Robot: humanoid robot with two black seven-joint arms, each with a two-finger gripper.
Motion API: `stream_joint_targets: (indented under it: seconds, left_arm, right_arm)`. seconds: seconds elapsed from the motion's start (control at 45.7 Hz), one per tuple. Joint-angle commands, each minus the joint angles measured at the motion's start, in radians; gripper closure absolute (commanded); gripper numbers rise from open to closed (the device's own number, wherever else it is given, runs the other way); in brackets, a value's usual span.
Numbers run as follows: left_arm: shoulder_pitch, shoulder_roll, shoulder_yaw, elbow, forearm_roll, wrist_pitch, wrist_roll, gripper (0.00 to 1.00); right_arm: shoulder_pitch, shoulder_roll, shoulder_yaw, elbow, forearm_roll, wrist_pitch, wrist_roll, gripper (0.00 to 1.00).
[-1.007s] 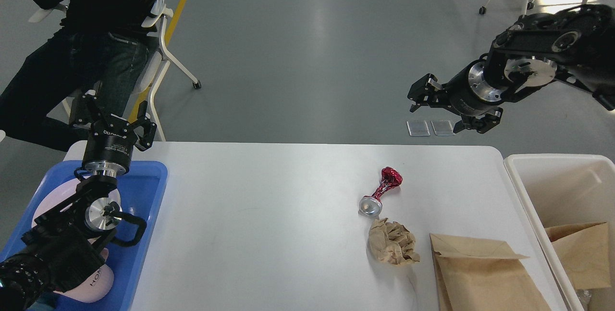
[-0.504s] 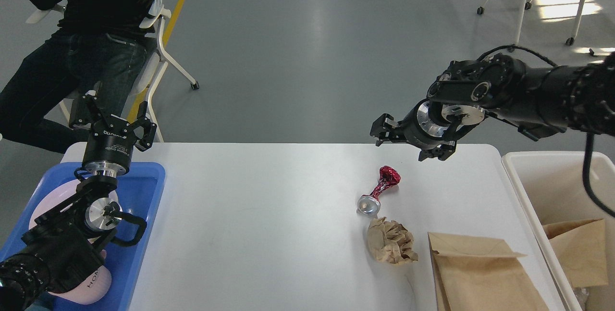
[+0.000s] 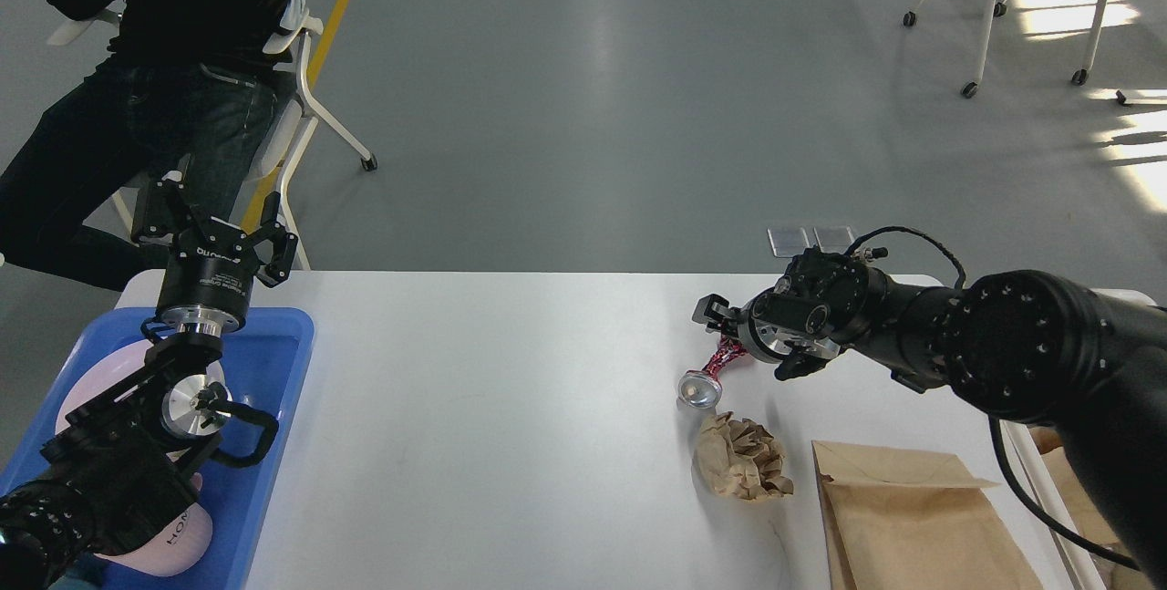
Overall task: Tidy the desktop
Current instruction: 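Grasp the red can with the right gripper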
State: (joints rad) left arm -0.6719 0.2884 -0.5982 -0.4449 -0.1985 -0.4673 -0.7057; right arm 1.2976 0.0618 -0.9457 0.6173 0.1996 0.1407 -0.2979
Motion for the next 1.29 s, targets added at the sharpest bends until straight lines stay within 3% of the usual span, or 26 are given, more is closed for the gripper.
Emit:
stream_joint_targets:
  seconds: [0.0, 0.219, 0.81, 0.963, 1.117, 1.27]
  left_arm:
    - [0.0, 0.0, 0.0, 0.0, 0.001, -0.001, -0.001, 0.03]
    - [0.0, 0.0, 0.0, 0.0, 0.001, -0.001, 0.0, 0.03]
    - [0.0, 0.0, 0.0, 0.0, 0.001, 0.001, 0.0, 0.03]
    - [0.0, 0.0, 0.0, 0.0, 0.001, -0.001, 0.0, 0.03]
    - [0.0, 0.0, 0.0, 0.0, 0.001, 0.001, 0.0, 0.03]
    - [0.0, 0.0, 0.0, 0.0, -0.001, -0.001, 0.0, 0.03]
  right_arm:
    - [-0.063, 0.033, -0.001, -0.045, 0.0, -0.064, -0.001, 0.0]
    - [-0.15, 0.095, -0.007, -0.128, -0.003, -0.128, -0.004, 0.0]
    - [-0.178, 0.116, -0.019, -0.166, -0.011, -0.133, -0.007, 0.07]
    - [-0.179, 0.118, -0.022, -0.166, -0.011, -0.132, -0.012, 0.22]
    - [-0.185, 0.119, -0.022, -0.162, -0.011, -0.131, -0.047, 0.4]
    - [-0.193, 0.119, -0.024, -0.162, -0.011, -0.131, -0.056, 0.41]
